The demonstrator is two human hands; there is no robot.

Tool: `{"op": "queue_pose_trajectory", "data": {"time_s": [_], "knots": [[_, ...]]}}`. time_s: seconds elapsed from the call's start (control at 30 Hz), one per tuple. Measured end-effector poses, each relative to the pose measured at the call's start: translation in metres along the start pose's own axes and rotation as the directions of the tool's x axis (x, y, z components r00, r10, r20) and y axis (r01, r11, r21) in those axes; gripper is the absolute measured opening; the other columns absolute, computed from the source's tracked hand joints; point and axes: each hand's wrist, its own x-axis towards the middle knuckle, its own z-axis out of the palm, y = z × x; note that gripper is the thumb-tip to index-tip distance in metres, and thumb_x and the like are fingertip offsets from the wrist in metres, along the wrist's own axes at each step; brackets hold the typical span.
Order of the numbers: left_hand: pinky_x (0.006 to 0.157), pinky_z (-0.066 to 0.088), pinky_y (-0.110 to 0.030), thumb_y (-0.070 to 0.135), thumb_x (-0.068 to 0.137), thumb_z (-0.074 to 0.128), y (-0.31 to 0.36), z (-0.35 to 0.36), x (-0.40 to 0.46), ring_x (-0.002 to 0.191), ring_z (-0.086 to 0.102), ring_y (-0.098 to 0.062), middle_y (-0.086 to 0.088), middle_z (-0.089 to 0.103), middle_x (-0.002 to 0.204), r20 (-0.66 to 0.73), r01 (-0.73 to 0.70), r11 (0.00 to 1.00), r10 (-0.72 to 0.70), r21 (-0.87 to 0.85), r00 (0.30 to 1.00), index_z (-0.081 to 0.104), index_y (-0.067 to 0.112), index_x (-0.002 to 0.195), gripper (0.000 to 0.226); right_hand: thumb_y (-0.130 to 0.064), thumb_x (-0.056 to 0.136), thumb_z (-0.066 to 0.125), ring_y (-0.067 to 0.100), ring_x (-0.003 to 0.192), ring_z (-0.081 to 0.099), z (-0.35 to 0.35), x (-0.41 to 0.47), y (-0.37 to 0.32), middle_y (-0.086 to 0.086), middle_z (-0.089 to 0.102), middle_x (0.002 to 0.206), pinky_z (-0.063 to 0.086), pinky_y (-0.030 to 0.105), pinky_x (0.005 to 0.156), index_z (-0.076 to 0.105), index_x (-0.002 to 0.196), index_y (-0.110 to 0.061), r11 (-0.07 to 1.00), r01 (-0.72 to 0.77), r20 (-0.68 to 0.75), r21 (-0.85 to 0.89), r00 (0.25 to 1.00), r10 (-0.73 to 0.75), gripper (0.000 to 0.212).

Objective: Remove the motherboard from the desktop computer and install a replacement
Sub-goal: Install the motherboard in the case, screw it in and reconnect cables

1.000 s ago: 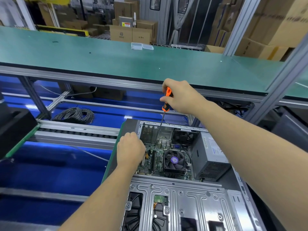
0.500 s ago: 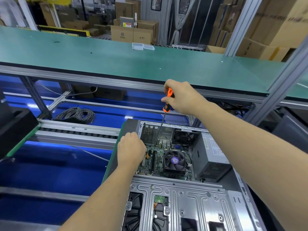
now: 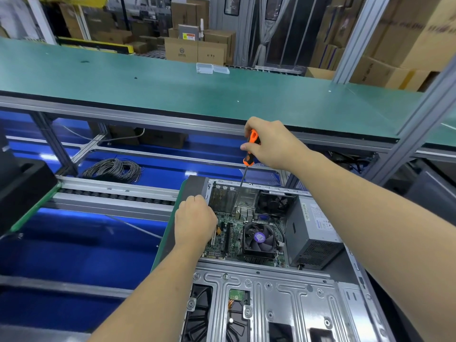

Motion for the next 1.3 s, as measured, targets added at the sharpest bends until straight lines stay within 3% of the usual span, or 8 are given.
{"op": "queue_pose_trajectory", "data": {"time_s": [0.5, 0.6, 0.73, 0.8, 0.9, 1.0, 1.17, 1.3], "knots": [[0.078, 0.050, -0.034, 0.017, 0.098, 0.042, -0.001, 0.002, 0.001, 0.083, 0.048, -0.018, -0.007, 0.061, 0.098, -0.002, 0.003, 1.000, -0.003, 0.003, 1.000, 0.058, 0.008, 0.102, 0.019, -0.033, 0.095, 0.062, 0.021, 0.076, 0.055, -0.005, 0.006, -0.006, -0.001, 0.055, 0.086, 0.038, 0.030, 0.061, 0.050, 0.114, -0.016, 0.995, -0.072, 0.123, -0.065, 0.989, 0.079, 0.028], [0.077, 0.048, -0.032, 0.019, 0.099, 0.042, -0.001, 0.002, 0.000, 0.082, 0.047, -0.017, -0.006, 0.060, 0.096, -0.005, 0.005, 1.000, -0.005, 0.016, 1.000, 0.057, 0.009, 0.101, 0.019, -0.048, 0.102, 0.044, 0.022, 0.060, 0.055, -0.013, 0.012, -0.014, 0.006, 0.055, 0.078, 0.039, 0.032, 0.052, 0.049, 0.090, -0.011, 0.958, -0.157, 0.118, -0.241, 0.975, 0.189, 0.039], [0.076, 0.047, -0.033, 0.018, 0.097, 0.043, -0.001, 0.003, 0.001, 0.082, 0.047, -0.019, -0.007, 0.061, 0.097, -0.012, -0.005, 1.000, 0.006, 0.012, 1.000, 0.058, 0.008, 0.101, 0.018, -0.023, 0.099, 0.054, 0.030, 0.084, 0.064, -0.026, 0.020, -0.018, 0.007, 0.059, 0.107, 0.058, 0.042, 0.070, 0.052, 0.104, -0.021, 0.979, -0.072, 0.364, -0.192, 0.921, 0.139, 0.006], [0.077, 0.048, -0.034, 0.017, 0.097, 0.043, -0.001, 0.003, 0.001, 0.082, 0.048, -0.019, -0.008, 0.061, 0.097, -0.012, -0.008, 1.000, 0.009, 0.020, 1.000, 0.058, 0.008, 0.102, 0.019, -0.023, 0.096, 0.059, 0.031, 0.075, 0.066, -0.029, 0.020, -0.019, 0.004, 0.055, 0.101, 0.060, 0.042, 0.059, 0.048, 0.110, -0.021, 0.972, -0.132, 0.410, -0.196, 0.889, 0.203, 0.017], [0.078, 0.049, -0.035, 0.018, 0.097, 0.043, -0.001, 0.003, 0.001, 0.084, 0.050, -0.020, -0.008, 0.062, 0.098, -0.012, -0.011, 0.999, 0.011, 0.032, 1.000, 0.058, 0.008, 0.102, 0.019, -0.050, 0.099, 0.052, 0.028, 0.061, 0.062, -0.029, 0.023, -0.021, 0.009, 0.058, 0.079, 0.049, 0.035, 0.052, 0.054, 0.086, -0.008, 0.896, -0.104, 0.278, -0.432, 0.929, 0.242, 0.043], [0.078, 0.050, -0.035, 0.018, 0.097, 0.043, -0.001, 0.004, 0.001, 0.087, 0.054, -0.022, -0.007, 0.062, 0.098, -0.013, -0.014, 0.999, 0.015, 0.034, 1.000, 0.059, 0.008, 0.103, 0.020, -0.025, 0.095, 0.059, 0.034, 0.082, 0.068, -0.028, 0.022, -0.018, 0.008, 0.061, 0.099, 0.057, 0.045, 0.075, 0.055, 0.097, -0.020, 0.954, -0.011, 0.409, -0.301, 0.902, 0.140, 0.007], [0.077, 0.050, -0.034, 0.019, 0.098, 0.042, -0.001, 0.005, 0.001, 0.083, 0.050, -0.020, -0.008, 0.062, 0.099, -0.016, -0.022, 0.998, 0.024, 0.063, 1.000, 0.058, 0.008, 0.103, 0.020, -0.050, 0.099, 0.051, 0.027, 0.062, 0.058, -0.025, 0.021, -0.011, 0.009, 0.056, 0.074, 0.043, 0.033, 0.054, 0.050, 0.077, -0.010, 0.896, -0.088, 0.239, -0.435, 0.948, 0.209, 0.045], [0.077, 0.049, -0.034, 0.020, 0.098, 0.042, -0.001, 0.005, 0.002, 0.082, 0.046, -0.019, -0.007, 0.061, 0.099, -0.013, -0.024, 0.997, 0.025, 0.075, 1.000, 0.057, 0.009, 0.103, 0.019, -0.033, 0.093, 0.065, 0.028, 0.074, 0.069, -0.031, 0.017, -0.010, 0.006, 0.065, 0.100, 0.057, 0.039, 0.070, 0.051, 0.098, -0.019, 0.956, -0.030, 0.399, -0.293, 0.904, 0.151, 0.020]]}}
